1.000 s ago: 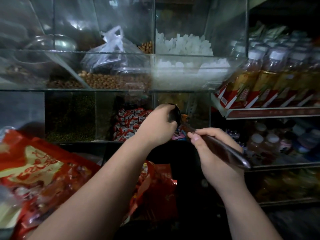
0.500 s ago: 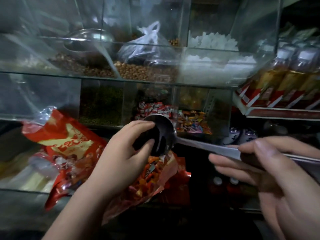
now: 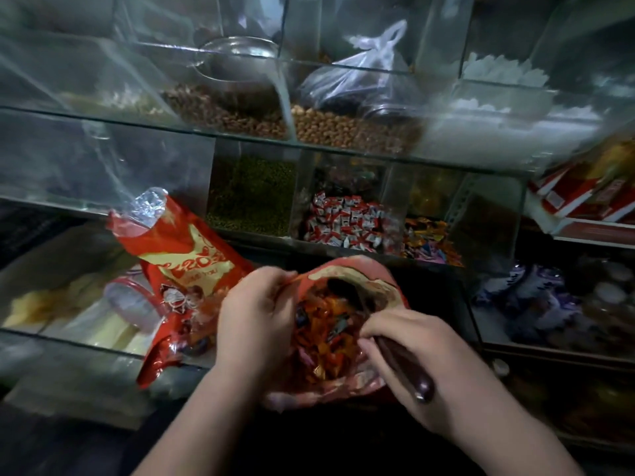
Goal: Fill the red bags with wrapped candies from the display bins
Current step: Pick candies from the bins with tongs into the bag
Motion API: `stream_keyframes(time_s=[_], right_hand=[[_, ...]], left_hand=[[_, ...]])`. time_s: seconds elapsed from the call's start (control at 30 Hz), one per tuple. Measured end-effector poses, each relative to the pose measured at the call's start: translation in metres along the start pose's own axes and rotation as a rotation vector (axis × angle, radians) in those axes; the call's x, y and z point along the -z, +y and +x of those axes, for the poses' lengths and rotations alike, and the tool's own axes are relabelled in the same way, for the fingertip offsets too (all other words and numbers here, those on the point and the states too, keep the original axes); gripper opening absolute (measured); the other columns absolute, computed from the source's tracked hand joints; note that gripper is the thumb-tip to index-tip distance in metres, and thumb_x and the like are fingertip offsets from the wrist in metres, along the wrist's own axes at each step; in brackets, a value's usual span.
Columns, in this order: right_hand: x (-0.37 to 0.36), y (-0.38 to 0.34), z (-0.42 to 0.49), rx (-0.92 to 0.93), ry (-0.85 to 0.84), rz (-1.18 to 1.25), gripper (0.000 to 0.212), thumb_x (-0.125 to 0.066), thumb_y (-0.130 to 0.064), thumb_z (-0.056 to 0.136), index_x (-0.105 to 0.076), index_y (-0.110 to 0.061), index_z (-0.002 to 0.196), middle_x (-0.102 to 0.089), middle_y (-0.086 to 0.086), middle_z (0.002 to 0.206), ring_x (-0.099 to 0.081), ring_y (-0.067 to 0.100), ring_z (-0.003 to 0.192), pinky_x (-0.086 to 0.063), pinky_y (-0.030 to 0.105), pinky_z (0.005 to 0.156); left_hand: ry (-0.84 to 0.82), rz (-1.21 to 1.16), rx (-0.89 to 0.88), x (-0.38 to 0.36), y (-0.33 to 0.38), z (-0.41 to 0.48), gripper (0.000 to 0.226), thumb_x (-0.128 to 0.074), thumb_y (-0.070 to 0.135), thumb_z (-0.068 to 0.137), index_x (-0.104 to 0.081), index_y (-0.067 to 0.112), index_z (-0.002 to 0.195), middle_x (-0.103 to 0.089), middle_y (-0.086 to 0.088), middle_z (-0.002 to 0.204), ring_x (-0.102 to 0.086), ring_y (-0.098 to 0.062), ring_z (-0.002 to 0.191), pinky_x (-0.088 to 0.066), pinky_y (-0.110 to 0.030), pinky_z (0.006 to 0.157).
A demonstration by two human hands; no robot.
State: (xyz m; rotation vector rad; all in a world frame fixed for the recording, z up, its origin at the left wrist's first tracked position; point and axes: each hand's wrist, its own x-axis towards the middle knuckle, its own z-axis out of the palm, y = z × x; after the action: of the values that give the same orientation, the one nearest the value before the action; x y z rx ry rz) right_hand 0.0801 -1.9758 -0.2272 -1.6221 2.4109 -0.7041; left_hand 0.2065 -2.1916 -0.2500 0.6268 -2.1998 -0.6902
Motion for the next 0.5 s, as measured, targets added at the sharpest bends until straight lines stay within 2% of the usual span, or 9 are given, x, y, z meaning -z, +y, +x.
stream_keyframes(time_s=[0.03, 0.07, 0.13, 0.23, 0.33, 0.4, 0.47, 0.5], right_hand=[[-0.007, -0.010, -0.002, -0.036, -0.038, 0.043, 0.009, -0.064, -0.029, 0.101, -0.072, -0.028, 0.097, -0.065, -0.014, 0.094, -0.061, 0.006, 0.093, -0.050, 0.027, 0.085], [-0.008, -0.033, 0.016, -0.045, 0.022, 0.031, 0.010, -0.063, -0.030, 0.101, -0.072, -0.028, 0.097, -0.065, -0.014, 0.094, -0.060, 0.006, 0.093, -0.049, 0.026, 0.085], [-0.019, -0.031, 0.019, -0.096, -0.002, 0.030, 0.008, -0.066, -0.033, 0.099, -0.073, -0.032, 0.094, -0.066, -0.016, 0.089, -0.059, 0.002, 0.090, -0.046, 0.020, 0.082], [-0.017, -0.019, 0.016, -0.198, 0.155, 0.226, 0.007, -0.072, -0.034, 0.094, -0.074, -0.033, 0.088, -0.070, -0.019, 0.086, -0.066, -0.002, 0.086, -0.048, 0.012, 0.075], [-0.023, -0.024, 0.024, -0.233, 0.091, 0.305, 0.009, -0.071, -0.035, 0.095, -0.075, -0.033, 0.088, -0.074, -0.020, 0.087, -0.070, -0.002, 0.082, -0.054, 0.017, 0.069], [-0.027, -0.024, 0.029, -0.279, 0.073, 0.330, 0.014, -0.069, -0.037, 0.097, -0.075, -0.033, 0.086, -0.074, -0.017, 0.082, -0.070, 0.000, 0.076, -0.055, 0.023, 0.067], [-0.029, -0.026, 0.032, -0.334, 0.121, 0.380, 0.018, -0.068, -0.041, 0.097, -0.075, -0.033, 0.082, -0.074, -0.014, 0.076, -0.071, 0.003, 0.070, -0.058, 0.029, 0.066], [-0.029, -0.030, 0.033, -0.380, 0.167, 0.427, 0.018, -0.069, -0.043, 0.095, -0.076, -0.033, 0.082, -0.075, -0.012, 0.074, -0.072, 0.004, 0.067, -0.061, 0.033, 0.065]], left_hand=[[0.022, -0.012, -0.026, -0.007, 0.001, 0.010, 0.005, -0.070, 0.014, 0.087, -0.072, 0.018, 0.089, -0.068, 0.009, 0.084, -0.063, -0.009, 0.080, -0.054, -0.034, 0.072], [0.033, -0.022, -0.054, -0.013, 0.002, 0.020, 0.005, -0.069, 0.013, 0.089, -0.073, 0.015, 0.091, -0.069, 0.006, 0.086, -0.064, -0.011, 0.082, -0.055, -0.035, 0.074], [0.056, -0.072, -0.110, -0.018, 0.001, 0.040, 0.006, -0.070, 0.012, 0.090, -0.074, 0.011, 0.093, -0.072, 0.001, 0.090, -0.066, -0.014, 0.084, -0.055, -0.033, 0.077], [0.065, -0.049, -0.149, -0.014, -0.005, 0.060, 0.010, -0.071, 0.009, 0.087, -0.076, 0.011, 0.095, -0.073, 0.002, 0.092, -0.066, -0.011, 0.085, -0.053, -0.025, 0.080], [-0.027, -0.040, 0.005, -0.004, -0.012, 0.060, 0.009, -0.071, 0.015, 0.087, -0.076, 0.019, 0.093, -0.070, 0.011, 0.086, -0.064, -0.007, 0.080, -0.055, -0.032, 0.077], [-0.045, 0.042, 0.079, 0.004, -0.011, 0.047, 0.017, -0.071, 0.021, 0.088, -0.073, 0.021, 0.105, -0.070, 0.010, 0.097, -0.064, -0.009, 0.091, -0.056, -0.035, 0.082], [0.039, 0.072, 0.076, 0.013, -0.003, 0.022, 0.033, -0.073, 0.018, 0.086, -0.068, 0.020, 0.119, -0.063, 0.006, 0.115, -0.060, -0.012, 0.107, -0.053, -0.036, 0.093], [0.121, 0.031, 0.020, 0.017, 0.003, 0.010, 0.033, -0.072, 0.013, 0.086, -0.067, 0.016, 0.119, -0.060, 0.002, 0.119, -0.058, -0.014, 0.112, -0.050, -0.034, 0.096]])
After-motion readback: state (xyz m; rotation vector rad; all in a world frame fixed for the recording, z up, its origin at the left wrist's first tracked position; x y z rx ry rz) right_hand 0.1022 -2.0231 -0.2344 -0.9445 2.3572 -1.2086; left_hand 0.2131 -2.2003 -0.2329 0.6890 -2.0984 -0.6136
